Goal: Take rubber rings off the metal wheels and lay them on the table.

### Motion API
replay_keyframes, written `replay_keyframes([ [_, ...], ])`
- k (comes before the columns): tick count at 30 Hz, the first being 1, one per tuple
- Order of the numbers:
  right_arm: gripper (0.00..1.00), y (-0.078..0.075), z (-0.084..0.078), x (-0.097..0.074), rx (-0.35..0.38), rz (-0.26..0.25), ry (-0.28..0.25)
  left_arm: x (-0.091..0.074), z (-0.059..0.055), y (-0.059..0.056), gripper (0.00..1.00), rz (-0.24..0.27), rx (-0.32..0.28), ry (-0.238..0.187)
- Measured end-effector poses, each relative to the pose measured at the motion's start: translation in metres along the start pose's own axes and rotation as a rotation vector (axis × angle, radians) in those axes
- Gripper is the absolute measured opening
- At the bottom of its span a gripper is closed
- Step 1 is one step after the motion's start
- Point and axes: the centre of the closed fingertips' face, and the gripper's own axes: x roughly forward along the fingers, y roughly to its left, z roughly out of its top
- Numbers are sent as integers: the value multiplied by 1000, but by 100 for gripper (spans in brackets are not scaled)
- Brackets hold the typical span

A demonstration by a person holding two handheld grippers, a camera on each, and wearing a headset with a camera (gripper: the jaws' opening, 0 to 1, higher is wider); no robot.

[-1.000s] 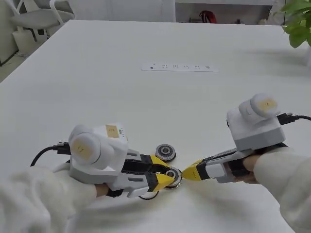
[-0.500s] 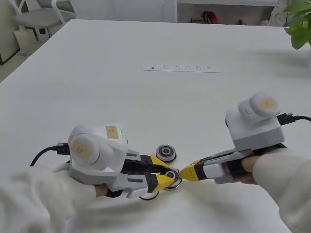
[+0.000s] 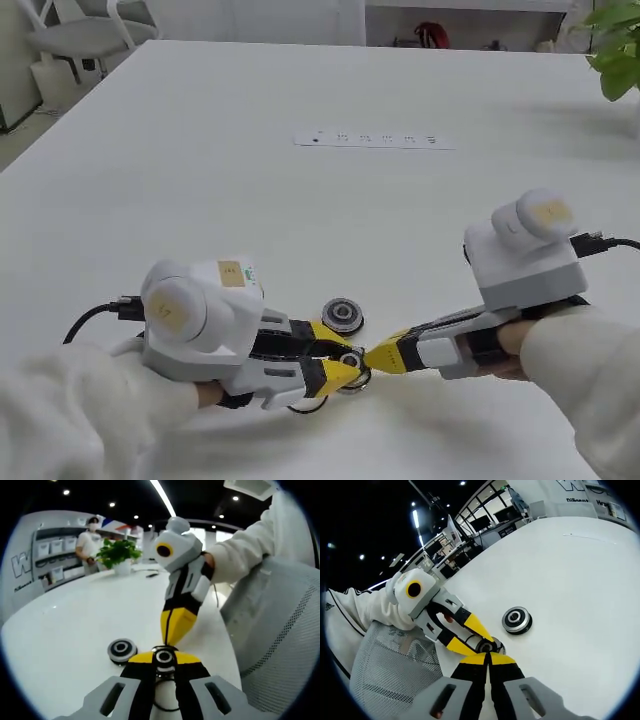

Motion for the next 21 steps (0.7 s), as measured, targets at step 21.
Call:
replay_keyframes([
  [21,0,4,8,-3,36,8,-52,1,0,1,14,1,0,1],
])
